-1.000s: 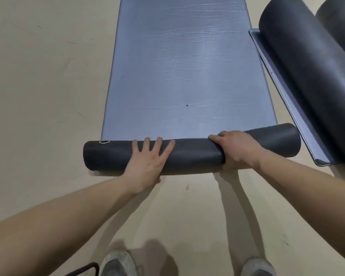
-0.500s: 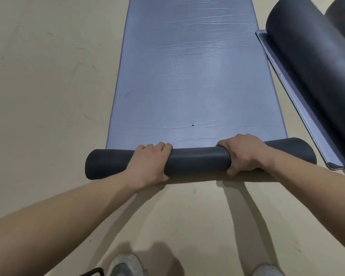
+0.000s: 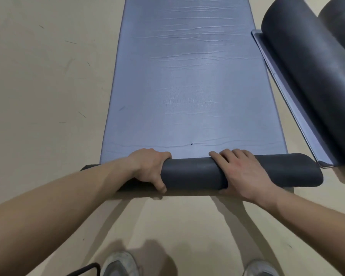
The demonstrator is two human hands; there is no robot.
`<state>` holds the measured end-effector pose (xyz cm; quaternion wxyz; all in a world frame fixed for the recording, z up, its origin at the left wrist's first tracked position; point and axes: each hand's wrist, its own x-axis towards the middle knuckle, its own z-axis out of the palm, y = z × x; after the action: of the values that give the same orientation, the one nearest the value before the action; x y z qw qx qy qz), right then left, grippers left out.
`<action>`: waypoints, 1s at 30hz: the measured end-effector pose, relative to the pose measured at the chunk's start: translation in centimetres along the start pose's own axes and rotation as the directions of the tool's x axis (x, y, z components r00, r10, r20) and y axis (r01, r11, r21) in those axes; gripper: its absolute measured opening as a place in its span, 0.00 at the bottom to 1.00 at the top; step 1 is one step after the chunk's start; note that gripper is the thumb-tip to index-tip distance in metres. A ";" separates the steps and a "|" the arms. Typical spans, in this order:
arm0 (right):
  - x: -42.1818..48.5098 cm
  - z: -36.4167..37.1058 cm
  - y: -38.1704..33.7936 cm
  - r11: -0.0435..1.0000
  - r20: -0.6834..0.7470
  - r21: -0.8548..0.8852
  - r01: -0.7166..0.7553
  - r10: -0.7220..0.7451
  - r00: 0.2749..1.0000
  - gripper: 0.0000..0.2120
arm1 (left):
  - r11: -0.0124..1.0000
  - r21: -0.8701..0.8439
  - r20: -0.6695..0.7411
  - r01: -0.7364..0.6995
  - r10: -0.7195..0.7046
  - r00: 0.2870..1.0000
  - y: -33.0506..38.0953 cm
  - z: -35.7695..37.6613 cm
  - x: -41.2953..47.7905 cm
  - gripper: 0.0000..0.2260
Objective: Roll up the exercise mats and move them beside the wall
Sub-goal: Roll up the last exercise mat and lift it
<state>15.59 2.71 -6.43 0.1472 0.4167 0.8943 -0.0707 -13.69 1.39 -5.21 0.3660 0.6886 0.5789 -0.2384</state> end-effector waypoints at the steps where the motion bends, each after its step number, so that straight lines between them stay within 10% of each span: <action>1: -0.2 0.5 -0.3 1.000 -0.024 -0.015 0.002 -0.002 1.000 0.44 | 0.999 0.032 -0.029 -0.005 0.006 1.000 0.2 0.2 -0.2 0.36; 6: 3.2 -2.1 1.2 0.986 0.263 0.164 -0.014 -0.030 0.964 0.45 | 0.912 0.382 -0.548 0.150 0.093 0.831 1.0 7.3 -2.4 0.48; 9: 3.7 -2.1 1.3 0.992 0.224 0.124 0.000 -0.028 0.974 0.48 | 0.946 0.315 -0.468 0.080 0.082 0.880 0.2 5.8 -1.5 0.46; 13: 1.3 0.9 -0.4 0.989 -0.165 -0.139 -0.045 0.022 0.986 0.44 | 0.992 0.112 -0.270 -0.057 0.086 0.959 -1.1 1.2 0.2 0.47; 20: 5.9 -4.0 2.1 0.997 0.255 0.075 0.022 -0.040 0.966 0.44 | 0.918 0.368 -0.601 0.148 0.114 0.791 -0.8 5.2 -0.4 0.50; 23: 6.6 -4.7 2.5 0.984 0.427 0.174 -0.036 -0.043 0.903 0.47 | 0.967 0.253 -0.452 0.001 0.118 0.884 -0.9 3.5 -0.6 0.44; 27: 3.3 -1.4 0.4 0.999 0.137 0.002 -0.035 0.034 0.990 0.45 | 0.992 0.121 -0.198 -0.044 0.067 0.978 -1.1 0.6 0.3 0.46; 30: 2.8 -0.6 0.1 0.999 0.050 -0.041 -0.033 0.035 0.998 0.41 | 0.980 0.197 -0.278 0.003 0.053 0.959 -0.7 1.3 0.1 0.44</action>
<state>13.86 4.93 -6.75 0.1792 0.4271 0.8842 -0.0609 -14.22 0.53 -6.26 0.2133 0.7555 0.5899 -0.1890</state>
